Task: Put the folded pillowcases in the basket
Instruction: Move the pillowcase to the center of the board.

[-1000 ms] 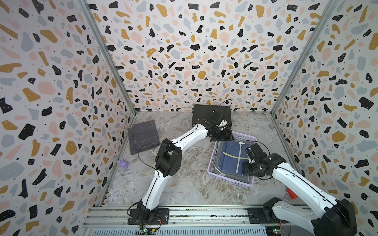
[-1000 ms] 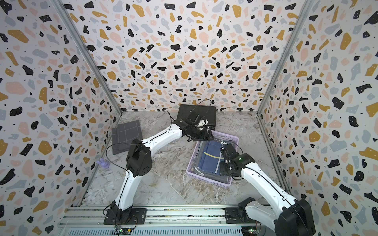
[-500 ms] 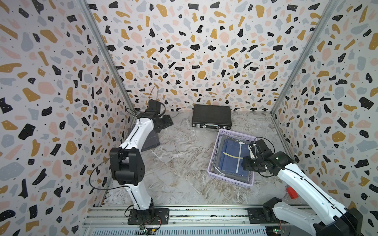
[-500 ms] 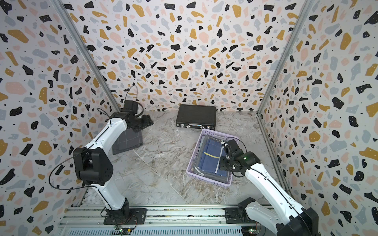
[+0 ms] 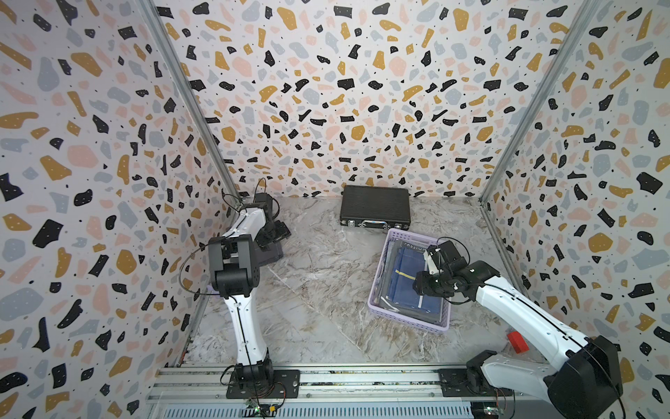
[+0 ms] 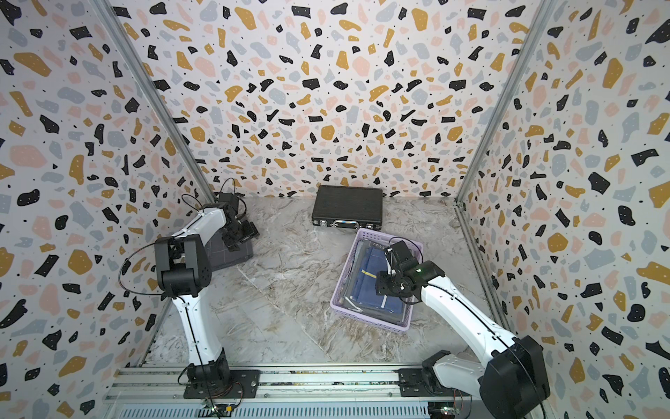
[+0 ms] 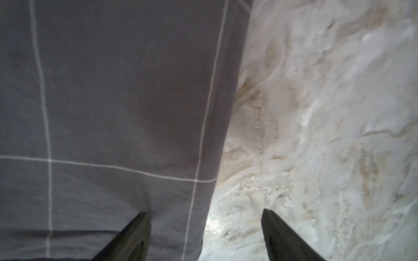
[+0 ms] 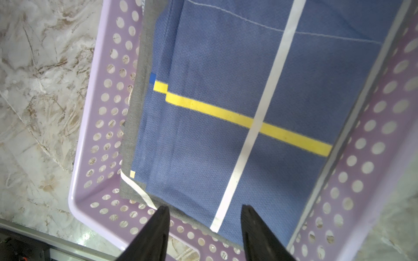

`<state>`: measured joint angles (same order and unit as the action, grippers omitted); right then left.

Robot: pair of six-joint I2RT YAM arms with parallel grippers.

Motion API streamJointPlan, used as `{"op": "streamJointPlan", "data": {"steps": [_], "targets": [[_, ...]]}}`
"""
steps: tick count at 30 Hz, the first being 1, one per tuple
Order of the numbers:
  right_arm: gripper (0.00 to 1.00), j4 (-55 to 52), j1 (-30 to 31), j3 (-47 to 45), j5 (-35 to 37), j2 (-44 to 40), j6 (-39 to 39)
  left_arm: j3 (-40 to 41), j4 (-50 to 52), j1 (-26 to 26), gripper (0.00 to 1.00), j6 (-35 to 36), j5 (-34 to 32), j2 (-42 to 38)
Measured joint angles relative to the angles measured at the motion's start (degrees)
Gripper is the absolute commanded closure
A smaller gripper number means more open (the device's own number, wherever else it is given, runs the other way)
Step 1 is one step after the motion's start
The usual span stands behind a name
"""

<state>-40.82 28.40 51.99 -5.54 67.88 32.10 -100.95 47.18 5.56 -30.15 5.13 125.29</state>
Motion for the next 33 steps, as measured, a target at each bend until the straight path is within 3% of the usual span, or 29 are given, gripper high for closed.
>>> {"op": "streamJointPlan", "data": {"steps": [7, 11, 18, 23, 33], "targets": [[0.44, 0.2, 0.0, 3.5, -1.2, -0.2, -0.9, 1.3, 1.5, 2.1, 0.21, -2.2, 6.1, 0.8], [0.44, 0.2, 0.0, 5.1, -1.8, -1.4, -1.0, 8.1, -1.3, 1.4, 0.21, -4.1, 8.4, -3.2], [0.45, -0.5, 0.0, 6.4, -2.8, -5.0, -0.4, 31.0, -11.1, -8.8, 0.20, -14.5, 13.4, -17.9], [0.45, -1.9, 0.0, 6.5, -2.7, -8.4, -0.2, 44.3, -20.0, -17.9, 0.20, -23.9, 13.2, -27.7], [0.45, -3.4, 0.0, 6.5, -2.6, -9.4, -0.2, 48.5, -27.1, -30.4, 0.21, -34.0, 12.2, -30.8]]}}
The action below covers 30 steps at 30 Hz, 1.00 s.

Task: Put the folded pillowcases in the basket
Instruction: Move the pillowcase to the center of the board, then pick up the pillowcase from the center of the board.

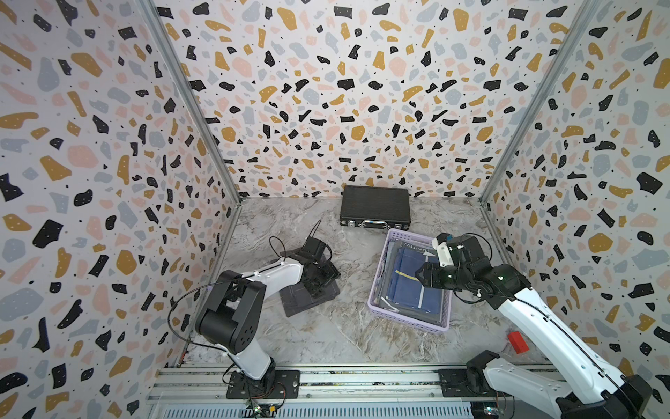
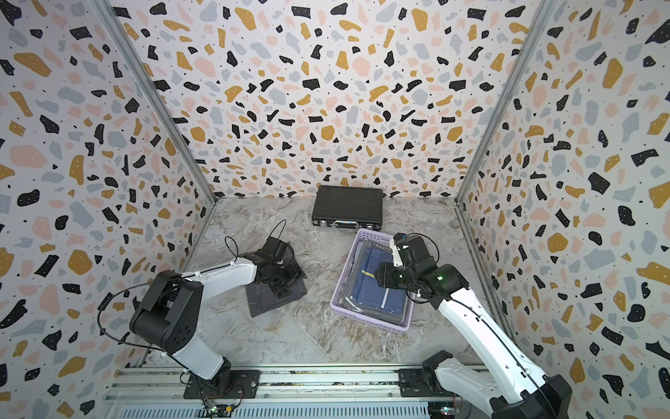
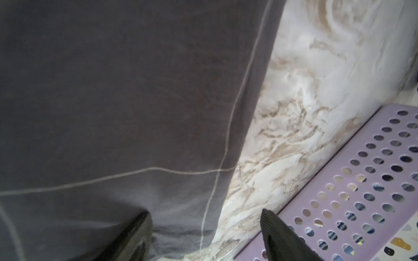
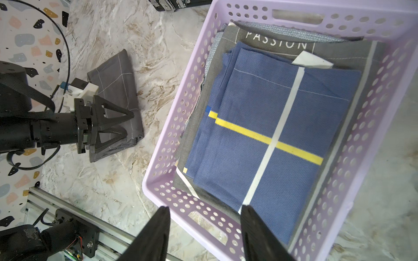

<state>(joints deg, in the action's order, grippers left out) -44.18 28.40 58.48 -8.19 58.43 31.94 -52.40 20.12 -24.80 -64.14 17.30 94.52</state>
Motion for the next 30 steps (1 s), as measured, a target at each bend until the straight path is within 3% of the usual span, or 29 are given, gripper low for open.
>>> {"op": "streamJointPlan", "data": {"steps": [6, 14, 21, 25, 30], "targets": [[0.44, -1.6, 0.0, 1.4, 0.0, 0.9, -0.2, -0.7, 1.6, -1.8, 0.18, 0.5, 0.1, -0.6], [0.43, -1.5, 4.3, 7.3, 0.6, 7.6, -0.8, -7.9, 12.2, 0.1, 0.12, 10.5, -0.7, -7.0], [0.39, 2.0, 15.2, 13.1, 0.9, 22.3, -2.1, -11.0, 17.8, 15.1, 0.11, 20.1, -0.7, -9.1], [0.34, 3.8, 20.1, 19.0, -0.7, 34.3, -3.9, -16.2, 21.2, 22.9, 0.11, 25.6, -0.8, -2.6], [0.31, 4.2, 23.5, 27.5, -2.8, 47.1, -5.8, -19.8, 22.9, 28.3, 0.10, 30.1, -1.4, 6.0]]}}
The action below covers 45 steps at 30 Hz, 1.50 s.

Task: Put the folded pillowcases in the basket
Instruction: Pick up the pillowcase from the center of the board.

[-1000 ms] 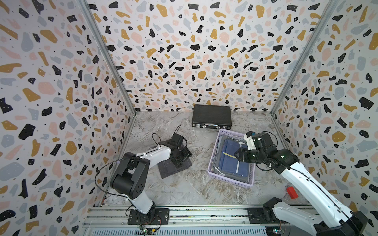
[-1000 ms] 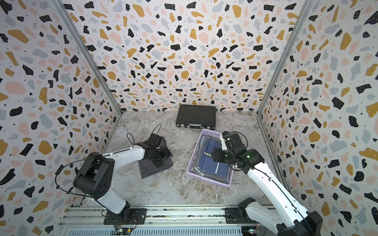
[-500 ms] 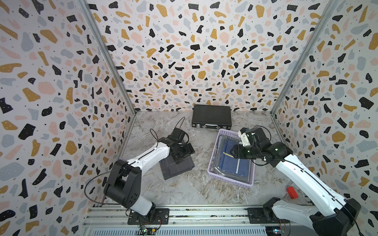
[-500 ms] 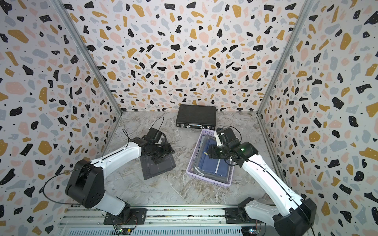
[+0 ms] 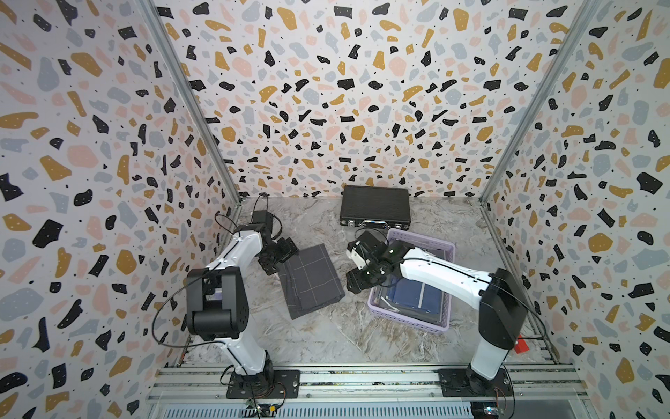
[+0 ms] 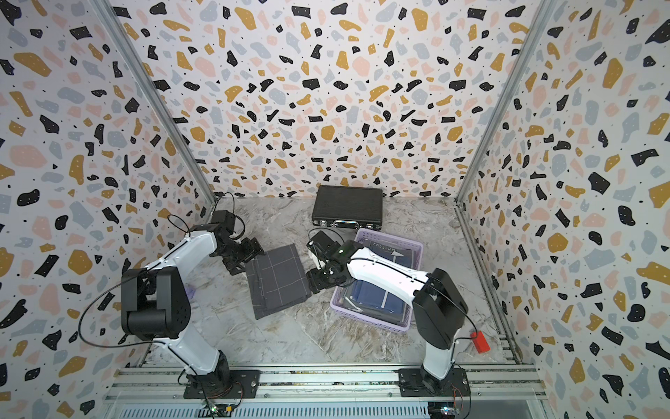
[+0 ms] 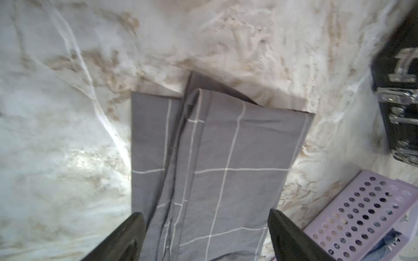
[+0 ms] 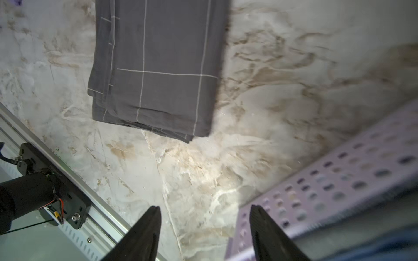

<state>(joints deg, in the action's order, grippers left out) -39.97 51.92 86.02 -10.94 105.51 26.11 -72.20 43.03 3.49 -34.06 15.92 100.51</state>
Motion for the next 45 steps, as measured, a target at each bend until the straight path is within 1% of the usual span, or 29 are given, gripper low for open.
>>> {"op": "streamJointPlan", "data": {"steps": [4, 12, 18, 21, 26, 32, 33, 35, 37, 38, 40, 42, 43, 45], "targets": [[0.27, 0.2, 0.9, 4.1, -0.7, 6.5, -0.4, 0.0, -0.4, 1.3, 0.09, 1.1, 0.0, 4.5], [0.26, 1.2, 1.0, 5.0, -1.5, 12.1, -0.3, 0.1, -3.5, 1.3, 0.08, 1.7, -0.5, 5.7], [0.27, 3.4, 1.0, 5.0, -2.9, 15.6, 0.2, -4.3, -3.7, 1.4, 0.09, 2.2, -3.1, 10.9], [0.28, 4.3, 1.0, 5.3, -3.7, 16.0, 0.5, -4.9, -3.7, 1.4, 0.12, 2.6, -3.5, 11.7], [0.34, 6.0, 1.0, 6.0, -5.4, 16.9, 1.6, -5.6, -3.3, 1.4, 0.23, 2.9, -3.2, 12.5], [0.50, 7.3, 1.0, 6.5, -7.2, 17.7, 3.2, -5.6, -3.6, 1.4, 0.38, 2.8, -2.6, 12.8], [0.54, 7.3, 1.0, 6.8, -7.5, 17.9, 3.5, -5.6, -3.7, 1.4, 0.41, 2.6, -2.5, 12.8], [0.64, 7.5, 1.0, 7.2, -7.7, 18.3, 3.7, -5.5, -4.0, 1.4, 0.52, 2.6, -2.2, 12.9], [0.78, 7.5, 1.0, 7.2, -7.7, 18.5, 3.7, -5.3, -4.3, 1.4, 0.70, 2.3, -1.8, 13.0], [0.81, 7.5, 1.0, 7.2, -7.7, 18.5, 3.7, -5.3, -4.4, 1.4, 0.77, 2.4, -1.6, 13.1], [0.91, 7.7, 1.0, 7.3, -7.7, 18.5, 4.0, -5.0, -4.8, 1.3, 0.80, 2.3, -1.2, 13.3], [0.98, 7.8, 1.0, 7.3, -7.7, 18.5, 4.1, -5.0, -5.0, 1.2, 0.82, 2.3, -1.0, 13.3], [1.00, 7.8, 1.0, 7.4, -7.7, 18.5, 4.2, -4.9, -5.1, 1.1, 0.83, 2.3, -0.9, 13.3], [1.00, 7.6, 1.0, 7.6, -7.7, 18.5, 4.4, -4.9, -5.2, 0.9, 0.87, 2.3, -0.8, 13.3]]}}
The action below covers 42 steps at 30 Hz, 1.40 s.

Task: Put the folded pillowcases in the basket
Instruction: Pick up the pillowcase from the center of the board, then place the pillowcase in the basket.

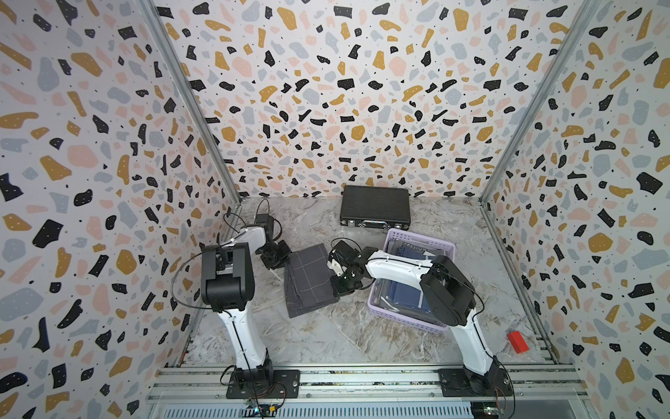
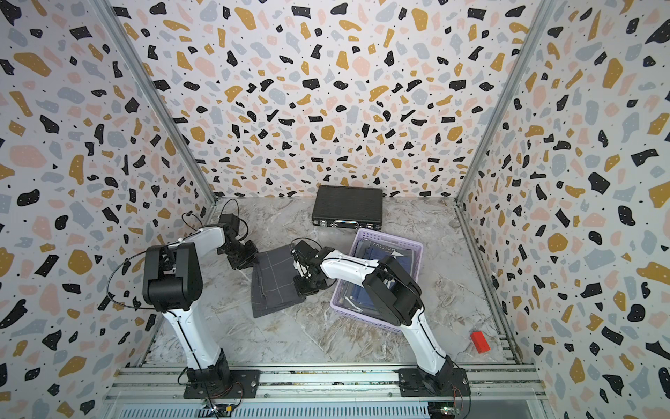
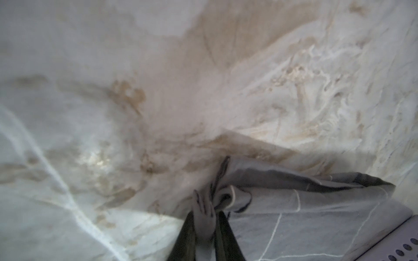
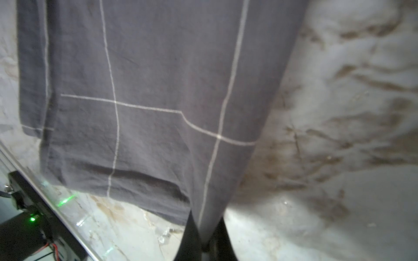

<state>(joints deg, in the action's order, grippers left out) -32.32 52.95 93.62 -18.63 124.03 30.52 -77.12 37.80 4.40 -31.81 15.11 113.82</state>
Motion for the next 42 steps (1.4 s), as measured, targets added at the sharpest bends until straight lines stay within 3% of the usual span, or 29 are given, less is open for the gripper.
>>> {"op": "streamJointPlan", "data": {"steps": [3, 11, 18, 24, 27, 32, 38, 42], "targets": [[1.00, 0.0, 0.0, 0.2, 0.1, 0.0, 0.2, 0.0, -0.2, -0.3, 0.93, -0.1, 0.0, 0.0], [1.00, -1.2, 0.2, 0.2, 3.0, -2.2, 0.4, 2.8, -0.8, -3.3, 0.95, -0.9, -0.4, -5.5], [1.00, -3.9, 0.4, -1.2, 8.7, -15.5, 0.0, 4.0, -0.2, -8.4, 0.95, -2.6, 1.0, -20.2], [1.00, -5.9, 0.6, -8.2, 14.6, -28.8, 0.1, 1.8, 0.5, -15.1, 0.95, -3.8, 2.2, -24.8], [1.00, -8.8, 0.5, -13.5, 18.1, -35.6, 0.1, -2.4, 1.0, -21.4, 0.96, -4.0, 2.8, -23.5], [1.00, -14.9, -1.6, -20.1, 23.9, -47.8, 0.1, -17.7, 0.3, -32.6, 0.96, -4.0, 4.9, -15.8], [1.00, -20.8, -10.0, -27.1, 26.9, -60.0, 0.0, -32.8, -1.9, -41.1, 0.96, -4.4, 7.8, -2.8], [1.00, -23.7, -15.3, -31.0, 26.9, -63.4, -0.6, -39.2, -2.1, -44.3, 0.96, -5.1, 8.7, 5.7]]}}
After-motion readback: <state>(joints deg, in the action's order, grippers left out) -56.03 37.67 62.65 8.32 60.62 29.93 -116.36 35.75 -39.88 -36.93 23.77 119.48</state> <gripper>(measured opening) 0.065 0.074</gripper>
